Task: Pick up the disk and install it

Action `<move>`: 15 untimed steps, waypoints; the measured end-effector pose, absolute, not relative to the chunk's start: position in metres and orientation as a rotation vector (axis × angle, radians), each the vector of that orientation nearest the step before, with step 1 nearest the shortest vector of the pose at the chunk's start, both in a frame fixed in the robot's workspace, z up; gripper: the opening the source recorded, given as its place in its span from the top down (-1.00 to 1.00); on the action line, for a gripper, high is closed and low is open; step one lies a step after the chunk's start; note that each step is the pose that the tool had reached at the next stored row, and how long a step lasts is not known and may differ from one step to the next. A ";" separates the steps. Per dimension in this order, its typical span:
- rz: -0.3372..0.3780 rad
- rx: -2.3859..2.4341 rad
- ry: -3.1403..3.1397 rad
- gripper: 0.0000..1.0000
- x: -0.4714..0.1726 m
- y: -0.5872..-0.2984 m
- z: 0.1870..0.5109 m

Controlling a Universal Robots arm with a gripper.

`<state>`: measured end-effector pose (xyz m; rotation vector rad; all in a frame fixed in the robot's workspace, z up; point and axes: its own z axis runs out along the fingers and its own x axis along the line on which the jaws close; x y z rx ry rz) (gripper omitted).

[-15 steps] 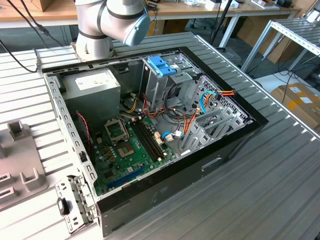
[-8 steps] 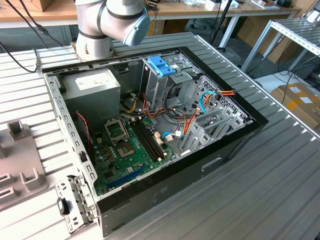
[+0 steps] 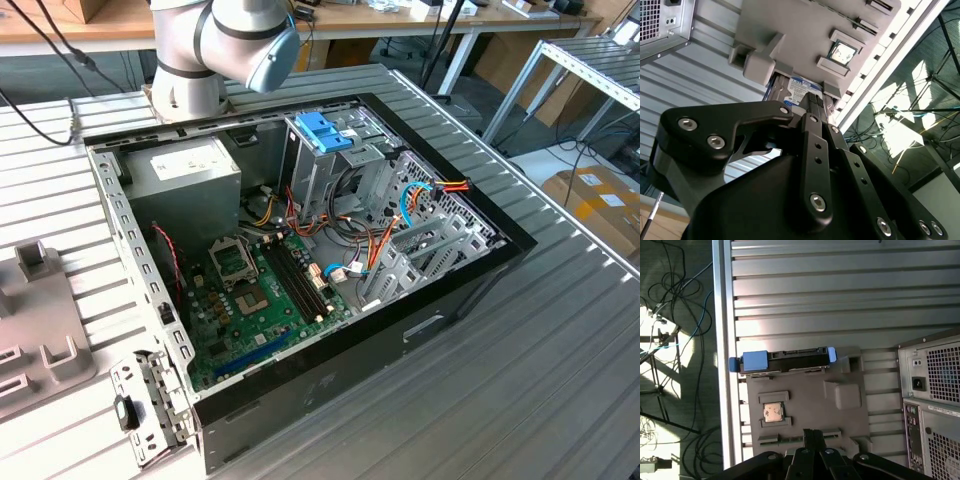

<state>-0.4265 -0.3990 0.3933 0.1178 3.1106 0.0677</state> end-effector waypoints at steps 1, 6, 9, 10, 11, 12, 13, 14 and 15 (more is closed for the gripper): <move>0.068 0.118 3.111 0.79 -0.427 -0.399 0.393; 0.068 0.118 3.110 0.79 -0.432 -0.399 0.393; 0.068 0.118 3.110 0.79 -0.434 -0.399 0.393; 0.068 0.118 3.110 0.79 -0.435 -0.399 0.393; 0.068 0.118 3.110 0.79 -0.435 -0.399 0.393; 0.068 0.118 3.110 0.79 -0.436 -0.399 0.393; 0.068 0.118 3.110 0.79 -0.437 -0.399 0.393; 0.068 0.118 3.110 0.79 -0.438 -0.399 0.393; 0.068 0.118 3.110 0.79 -0.438 -0.399 0.393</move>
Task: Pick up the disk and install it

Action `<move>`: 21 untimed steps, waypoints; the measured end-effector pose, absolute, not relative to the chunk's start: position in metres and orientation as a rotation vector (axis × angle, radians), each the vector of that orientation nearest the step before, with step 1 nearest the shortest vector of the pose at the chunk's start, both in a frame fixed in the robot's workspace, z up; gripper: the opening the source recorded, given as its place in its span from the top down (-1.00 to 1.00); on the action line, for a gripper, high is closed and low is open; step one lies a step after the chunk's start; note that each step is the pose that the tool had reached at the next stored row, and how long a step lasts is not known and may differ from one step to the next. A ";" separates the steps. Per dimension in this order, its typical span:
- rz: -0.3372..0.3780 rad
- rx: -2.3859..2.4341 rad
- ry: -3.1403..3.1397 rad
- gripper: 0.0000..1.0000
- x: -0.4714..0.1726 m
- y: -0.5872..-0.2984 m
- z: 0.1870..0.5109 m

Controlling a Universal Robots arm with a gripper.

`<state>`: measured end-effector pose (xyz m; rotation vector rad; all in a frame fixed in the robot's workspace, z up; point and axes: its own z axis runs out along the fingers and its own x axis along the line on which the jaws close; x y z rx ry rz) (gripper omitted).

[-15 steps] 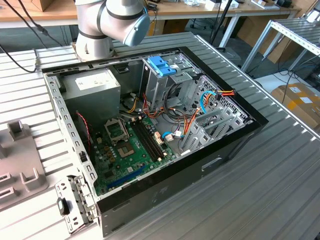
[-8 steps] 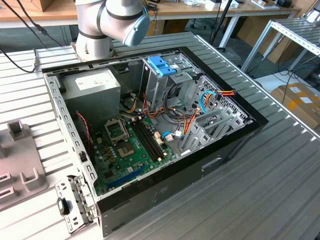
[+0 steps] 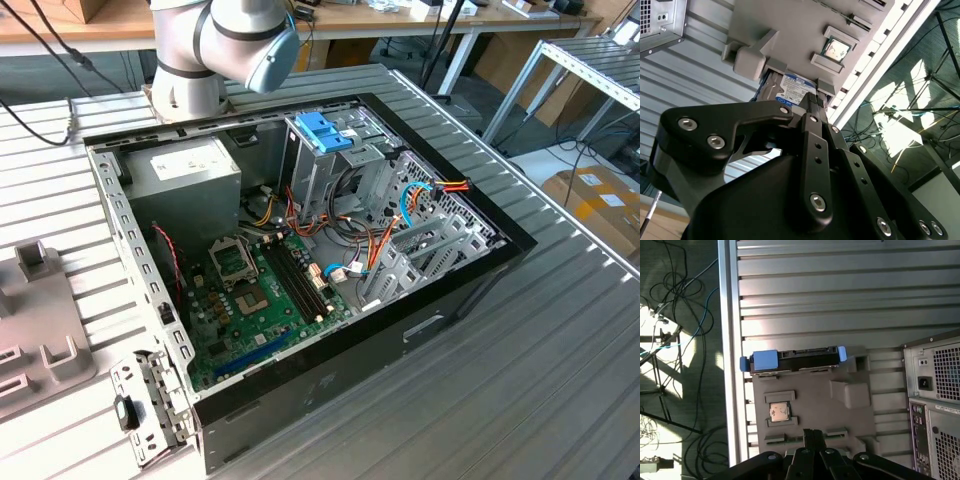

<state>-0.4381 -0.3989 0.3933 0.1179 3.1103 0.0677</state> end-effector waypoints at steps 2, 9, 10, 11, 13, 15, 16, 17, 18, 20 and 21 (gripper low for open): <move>0.068 0.118 3.110 0.79 -0.440 -0.399 0.393; 0.068 0.118 3.110 0.79 -0.446 -0.399 0.393; 0.068 0.118 3.110 0.79 -0.446 -0.399 0.393; 0.068 0.118 3.110 0.79 -0.447 -0.399 0.393; 0.068 0.118 3.110 0.79 -0.449 -0.399 0.393; 0.068 0.118 3.110 0.79 -0.451 -0.399 0.393; 0.068 0.118 3.110 0.79 -0.452 -0.399 0.393; 0.068 0.118 3.110 0.79 -0.453 -0.399 0.393; 0.068 0.118 3.110 0.79 -0.453 -0.399 0.393; 0.068 0.118 3.110 0.79 -0.455 -0.399 0.393; 0.068 0.118 3.110 0.79 -0.456 -0.399 0.393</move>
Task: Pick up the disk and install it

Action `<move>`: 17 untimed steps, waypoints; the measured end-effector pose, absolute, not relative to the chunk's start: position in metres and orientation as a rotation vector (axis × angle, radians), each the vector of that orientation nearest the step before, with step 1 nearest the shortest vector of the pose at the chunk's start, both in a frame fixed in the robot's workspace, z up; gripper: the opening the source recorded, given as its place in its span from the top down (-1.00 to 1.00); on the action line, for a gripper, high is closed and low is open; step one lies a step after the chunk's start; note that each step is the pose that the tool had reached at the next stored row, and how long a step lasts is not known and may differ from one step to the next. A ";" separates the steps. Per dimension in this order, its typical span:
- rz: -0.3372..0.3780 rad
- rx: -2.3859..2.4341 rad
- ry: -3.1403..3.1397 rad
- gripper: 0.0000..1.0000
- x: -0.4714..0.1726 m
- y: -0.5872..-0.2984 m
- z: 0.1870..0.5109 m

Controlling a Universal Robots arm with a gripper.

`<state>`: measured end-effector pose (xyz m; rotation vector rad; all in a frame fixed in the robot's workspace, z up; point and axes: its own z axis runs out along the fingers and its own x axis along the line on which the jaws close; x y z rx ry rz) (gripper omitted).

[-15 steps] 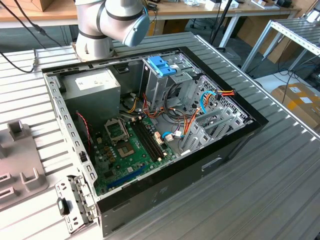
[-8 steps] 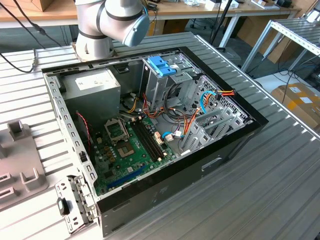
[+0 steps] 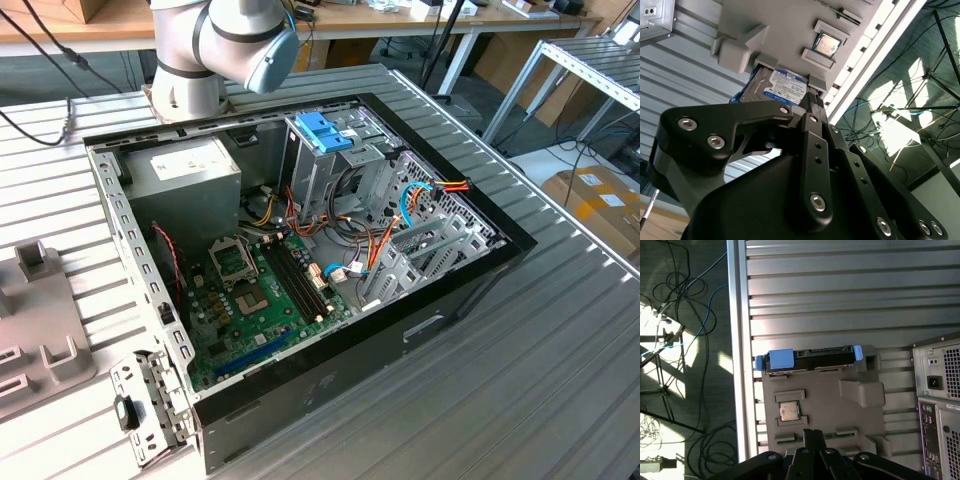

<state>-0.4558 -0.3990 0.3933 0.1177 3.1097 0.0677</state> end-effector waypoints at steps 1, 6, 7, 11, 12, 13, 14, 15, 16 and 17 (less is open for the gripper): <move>0.068 0.118 3.110 0.79 -0.456 -0.399 0.393; 0.068 0.118 3.110 0.79 -0.459 -0.399 0.393; 0.068 0.118 3.110 0.79 -0.460 -0.399 0.393; 0.068 0.118 3.109 0.79 -0.463 -0.399 0.393; 0.068 0.118 3.109 0.79 -0.463 -0.399 0.393; 0.068 0.118 3.109 0.79 -0.464 -0.399 0.393; 0.068 0.118 3.109 0.79 -0.464 -0.399 0.393; 0.068 0.118 3.109 0.79 -0.465 -0.399 0.393; 0.068 0.118 3.109 0.79 -0.466 -0.399 0.393; 0.068 0.118 3.110 0.79 -0.466 -0.399 0.393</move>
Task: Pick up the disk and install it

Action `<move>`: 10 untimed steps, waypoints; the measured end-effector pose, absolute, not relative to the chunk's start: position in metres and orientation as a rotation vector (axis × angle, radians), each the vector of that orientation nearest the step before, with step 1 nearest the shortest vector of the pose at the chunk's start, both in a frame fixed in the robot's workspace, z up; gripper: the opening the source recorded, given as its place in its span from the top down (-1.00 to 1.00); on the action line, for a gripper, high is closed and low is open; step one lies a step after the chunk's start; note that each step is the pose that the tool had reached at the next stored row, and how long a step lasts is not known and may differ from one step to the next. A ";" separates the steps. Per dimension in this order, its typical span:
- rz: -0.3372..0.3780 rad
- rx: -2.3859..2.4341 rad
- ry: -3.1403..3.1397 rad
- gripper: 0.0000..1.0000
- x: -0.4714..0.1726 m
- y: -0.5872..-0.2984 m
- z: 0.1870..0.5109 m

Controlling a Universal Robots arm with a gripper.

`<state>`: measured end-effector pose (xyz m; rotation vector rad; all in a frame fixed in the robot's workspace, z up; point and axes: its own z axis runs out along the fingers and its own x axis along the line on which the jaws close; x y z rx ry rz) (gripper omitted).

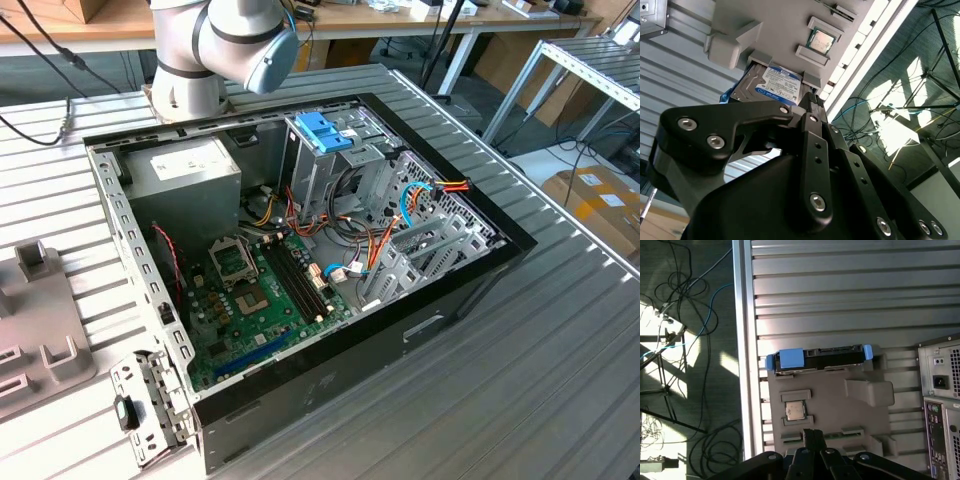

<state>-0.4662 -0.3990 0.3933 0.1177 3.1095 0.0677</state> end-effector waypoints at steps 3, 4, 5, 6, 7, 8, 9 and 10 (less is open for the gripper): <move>0.068 0.118 3.109 0.79 -0.466 -0.399 0.393; 0.068 0.118 3.109 0.79 -0.465 -0.399 0.393; 0.068 0.118 3.109 0.79 -0.465 -0.399 0.393; 0.068 0.118 3.109 0.79 -0.465 -0.399 0.393; 0.068 0.118 3.109 0.79 -0.465 -0.399 0.393; 0.068 0.118 3.109 0.79 -0.464 -0.399 0.393; 0.068 0.118 3.109 0.79 -0.464 -0.399 0.393; 0.068 0.118 3.109 0.79 -0.464 -0.399 0.393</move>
